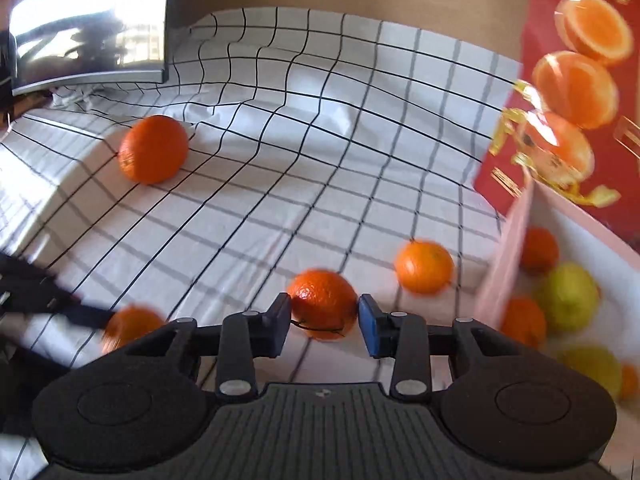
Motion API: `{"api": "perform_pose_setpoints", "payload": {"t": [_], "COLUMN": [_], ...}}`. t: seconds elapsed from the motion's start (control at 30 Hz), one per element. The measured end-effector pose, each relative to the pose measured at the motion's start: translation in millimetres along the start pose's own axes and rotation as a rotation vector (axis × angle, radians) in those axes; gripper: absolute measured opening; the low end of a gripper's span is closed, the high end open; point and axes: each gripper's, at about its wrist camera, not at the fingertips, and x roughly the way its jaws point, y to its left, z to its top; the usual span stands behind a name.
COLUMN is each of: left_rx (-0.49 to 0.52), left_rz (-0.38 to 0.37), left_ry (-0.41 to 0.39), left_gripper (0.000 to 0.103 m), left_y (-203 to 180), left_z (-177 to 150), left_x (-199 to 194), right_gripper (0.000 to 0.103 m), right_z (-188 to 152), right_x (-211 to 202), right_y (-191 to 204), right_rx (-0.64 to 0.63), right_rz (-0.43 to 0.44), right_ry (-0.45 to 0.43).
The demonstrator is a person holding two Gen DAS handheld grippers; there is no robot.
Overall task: Organize fruits
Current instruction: 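Lift the tangerine with the left tool while the right tool reaches toward another tangerine, then grasp a tangerine on the table with the right tool while the left tool holds its tangerine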
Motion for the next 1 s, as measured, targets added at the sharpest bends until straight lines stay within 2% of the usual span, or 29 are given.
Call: {"api": "perform_pose_setpoints", "payload": {"t": [0.03,0.07,0.2,0.33,0.53,0.57,0.6,0.63,0.7,0.87,1.0], "left_rx": [0.003,0.006,0.013,0.028,0.038,0.036,0.036,0.036,0.034,0.016,0.004], "left_rz": [-0.004,-0.009,-0.036,-0.045,-0.045,-0.047,-0.049,-0.049,-0.051,-0.061,-0.064], "left_ry": [0.000,0.000,0.001,0.005,0.010,0.010,0.010,0.009,0.007,0.003,0.013], "left_gripper": [0.052,0.052,0.052,0.052,0.052,0.052,0.052,0.052,0.052,0.052,0.052], "left_y": [-1,-1,-5,-12,-15,-14,-14,-14,-14,-11,-10], "left_z": [0,0,1,1,-2,-2,-2,-2,-3,-4,-4], "left_x": [0,0,2,4,2,2,2,1,1,0,-2], "right_gripper": [0.023,0.023,0.023,0.023,0.024,0.026,0.032,0.044,0.061,0.063,0.067], "right_z": [-6,-12,-31,-47,-61,-61,-61,-60,-55,-34,-23], "right_x": [-8,-15,-28,-30,-33,-34,-33,-33,-33,-22,-7], "right_y": [-2,-5,-13,-15,-8,-8,-7,-7,-6,-4,-8], "right_rx": [0.014,0.031,0.059,0.103,0.146,0.149,0.150,0.149,0.137,0.113,0.151], "right_rz": [-0.001,-0.002,-0.029,-0.021,-0.016,-0.018,-0.022,-0.032,-0.063,-0.067,-0.006], "right_ry": [0.000,0.000,0.019,0.044,0.021,0.019,0.016,0.010,-0.017,-0.069,-0.073]}}
